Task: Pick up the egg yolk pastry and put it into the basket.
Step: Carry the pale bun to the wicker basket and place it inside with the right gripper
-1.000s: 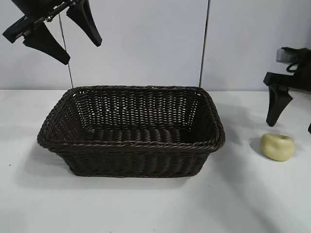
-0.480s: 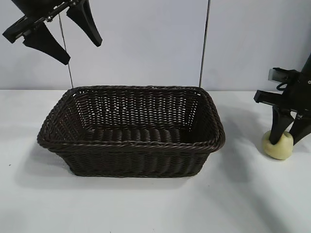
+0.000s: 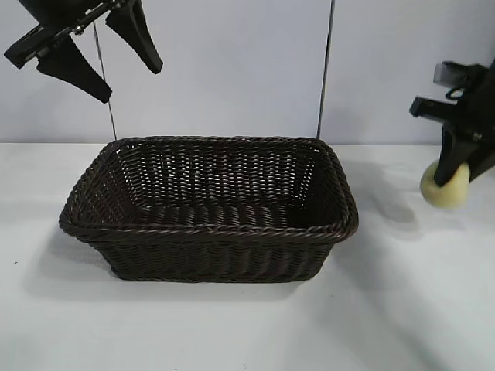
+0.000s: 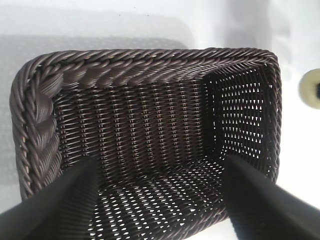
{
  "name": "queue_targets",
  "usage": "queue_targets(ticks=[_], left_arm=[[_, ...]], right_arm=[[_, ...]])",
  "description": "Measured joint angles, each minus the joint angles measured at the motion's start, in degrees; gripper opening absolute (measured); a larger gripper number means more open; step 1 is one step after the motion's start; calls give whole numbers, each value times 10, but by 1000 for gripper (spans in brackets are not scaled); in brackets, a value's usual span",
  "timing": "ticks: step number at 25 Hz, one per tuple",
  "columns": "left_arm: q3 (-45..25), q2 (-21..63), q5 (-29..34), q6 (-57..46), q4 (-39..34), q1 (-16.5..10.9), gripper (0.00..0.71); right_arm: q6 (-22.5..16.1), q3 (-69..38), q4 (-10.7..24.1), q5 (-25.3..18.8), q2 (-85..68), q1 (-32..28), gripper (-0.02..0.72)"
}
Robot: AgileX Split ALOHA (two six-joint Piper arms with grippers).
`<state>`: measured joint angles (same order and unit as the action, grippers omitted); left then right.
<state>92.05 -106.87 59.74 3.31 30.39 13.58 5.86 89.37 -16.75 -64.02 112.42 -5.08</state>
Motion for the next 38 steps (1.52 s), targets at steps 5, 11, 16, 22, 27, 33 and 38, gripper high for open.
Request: queue_targets(ticks=[5, 11, 16, 22, 27, 33, 38], left_arm=[[0, 0, 0, 0, 0, 0, 508], [0, 0, 1, 0, 0, 0, 508], [0, 0, 1, 0, 0, 0, 508], [0, 0, 1, 0, 0, 0, 508], [0, 0, 1, 0, 0, 0, 508], [0, 0, 1, 0, 0, 0, 508], [0, 0, 2, 0, 0, 0, 508]], right_arm=[[9, 73, -42, -51, -35, 2, 146], [13, 91, -46, -57, -42, 46, 146], [13, 91, -46, -57, -42, 119, 146], [10, 91, -45, -44, -42, 223, 146], [-18, 91, -34, -17, -27, 277, 140], [-26, 91, -31, 14, 28, 312, 139], [-28, 91, -27, 34, 63, 315, 203]])
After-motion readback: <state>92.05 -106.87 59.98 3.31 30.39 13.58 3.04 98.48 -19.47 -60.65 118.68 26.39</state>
